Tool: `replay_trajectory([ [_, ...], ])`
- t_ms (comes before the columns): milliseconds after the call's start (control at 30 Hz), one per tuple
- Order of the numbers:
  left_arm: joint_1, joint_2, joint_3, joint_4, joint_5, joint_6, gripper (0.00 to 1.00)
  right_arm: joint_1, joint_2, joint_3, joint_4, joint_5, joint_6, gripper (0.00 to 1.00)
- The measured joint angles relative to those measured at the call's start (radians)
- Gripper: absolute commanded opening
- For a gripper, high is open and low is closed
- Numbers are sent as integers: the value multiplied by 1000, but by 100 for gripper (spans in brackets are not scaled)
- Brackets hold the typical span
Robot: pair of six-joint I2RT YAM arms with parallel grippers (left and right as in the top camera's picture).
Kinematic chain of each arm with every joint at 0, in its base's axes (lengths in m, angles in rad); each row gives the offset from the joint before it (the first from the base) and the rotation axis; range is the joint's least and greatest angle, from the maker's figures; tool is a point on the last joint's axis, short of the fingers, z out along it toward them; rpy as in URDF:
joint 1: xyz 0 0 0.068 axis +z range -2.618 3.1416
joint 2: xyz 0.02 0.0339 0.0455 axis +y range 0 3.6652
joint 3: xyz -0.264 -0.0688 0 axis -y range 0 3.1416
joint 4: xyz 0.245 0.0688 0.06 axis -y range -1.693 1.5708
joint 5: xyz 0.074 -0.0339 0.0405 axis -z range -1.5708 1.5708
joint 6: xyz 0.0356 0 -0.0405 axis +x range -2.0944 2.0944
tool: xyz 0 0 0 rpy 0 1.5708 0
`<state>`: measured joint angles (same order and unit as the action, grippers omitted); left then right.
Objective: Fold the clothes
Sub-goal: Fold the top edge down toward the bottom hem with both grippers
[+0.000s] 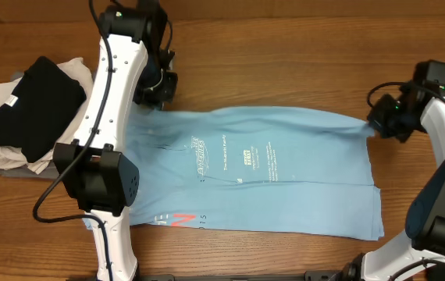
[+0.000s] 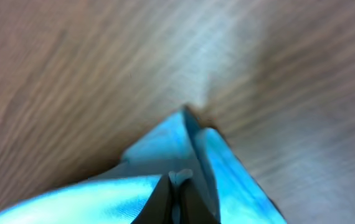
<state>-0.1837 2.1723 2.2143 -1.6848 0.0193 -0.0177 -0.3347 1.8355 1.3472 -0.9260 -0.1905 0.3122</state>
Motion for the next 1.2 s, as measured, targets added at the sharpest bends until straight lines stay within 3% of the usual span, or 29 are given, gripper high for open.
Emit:
replay_trajectory([
  [333, 0, -61, -231, -2, -35, -3, 4, -79, 0, 0, -91, -57, -36, 4],
  [567, 0, -154, -278, -2, -55, -3, 4, -116, -10, 0, -187, -46, -43, 4],
  [833, 0, -156, -391, -2, -60, -3, 4, -117, -13, 0, -253, -12, -49, 4],
  [1200, 0, -172, -407, -2, -77, -3, 4, -117, -13, 0, -341, 47, -52, 4],
])
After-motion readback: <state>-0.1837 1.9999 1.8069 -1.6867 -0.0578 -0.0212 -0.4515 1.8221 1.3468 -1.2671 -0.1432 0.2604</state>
